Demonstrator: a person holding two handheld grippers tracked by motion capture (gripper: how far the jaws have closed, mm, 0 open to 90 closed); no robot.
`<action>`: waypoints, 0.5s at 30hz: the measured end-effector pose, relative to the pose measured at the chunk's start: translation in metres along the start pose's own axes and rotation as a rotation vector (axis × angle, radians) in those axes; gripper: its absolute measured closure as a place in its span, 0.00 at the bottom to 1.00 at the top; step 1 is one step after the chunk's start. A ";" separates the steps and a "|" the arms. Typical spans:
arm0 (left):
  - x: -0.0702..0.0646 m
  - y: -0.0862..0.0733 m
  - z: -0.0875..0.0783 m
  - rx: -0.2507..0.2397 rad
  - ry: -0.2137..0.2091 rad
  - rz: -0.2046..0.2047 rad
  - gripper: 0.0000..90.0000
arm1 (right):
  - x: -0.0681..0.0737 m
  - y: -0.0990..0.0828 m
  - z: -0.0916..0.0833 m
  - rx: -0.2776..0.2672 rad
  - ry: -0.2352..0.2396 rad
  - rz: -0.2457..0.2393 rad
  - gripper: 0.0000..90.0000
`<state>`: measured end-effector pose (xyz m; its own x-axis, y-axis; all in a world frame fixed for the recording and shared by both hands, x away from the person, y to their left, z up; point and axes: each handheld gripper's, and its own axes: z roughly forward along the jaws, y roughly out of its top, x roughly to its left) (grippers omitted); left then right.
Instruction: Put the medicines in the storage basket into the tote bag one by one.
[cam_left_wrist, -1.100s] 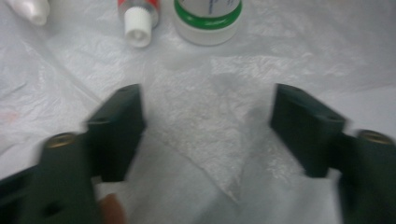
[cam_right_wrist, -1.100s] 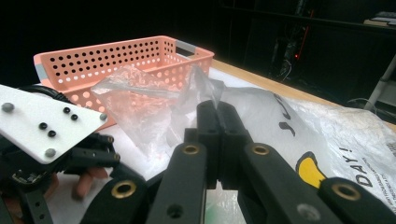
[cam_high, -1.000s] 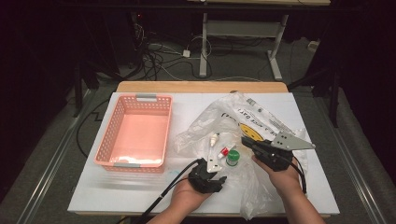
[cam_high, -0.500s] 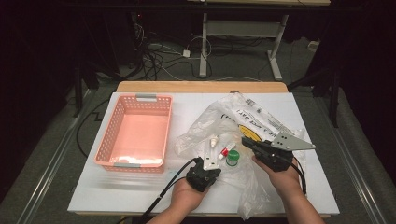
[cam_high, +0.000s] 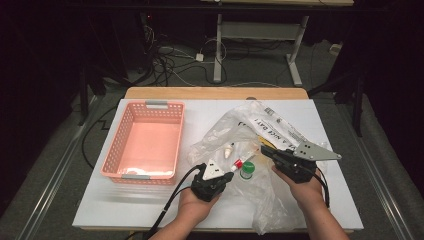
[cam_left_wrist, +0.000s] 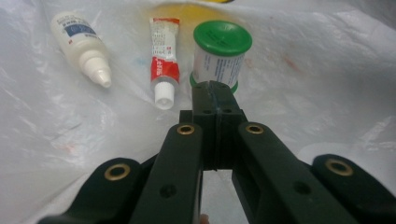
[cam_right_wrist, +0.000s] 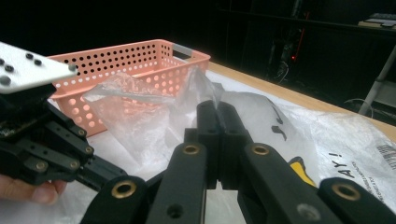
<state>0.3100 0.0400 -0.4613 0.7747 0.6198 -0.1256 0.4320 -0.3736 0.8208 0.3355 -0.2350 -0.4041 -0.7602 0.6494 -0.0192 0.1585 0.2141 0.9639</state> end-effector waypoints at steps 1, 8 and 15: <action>0.000 0.001 -0.002 -0.005 -0.004 -0.002 0.99 | 0.000 0.000 -0.001 0.000 0.001 0.000 1.00; 0.006 -0.008 -0.006 0.103 0.015 -0.039 0.66 | 0.000 -0.002 -0.003 0.002 0.003 -0.001 1.00; -0.001 -0.018 0.013 0.195 -0.024 -0.099 0.27 | 0.003 -0.002 0.001 0.010 0.013 -0.008 1.00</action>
<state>0.3071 0.0373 -0.4834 0.7339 0.6443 -0.2150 0.5857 -0.4400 0.6807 0.3332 -0.2328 -0.4068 -0.7696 0.6381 -0.0234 0.1587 0.2267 0.9609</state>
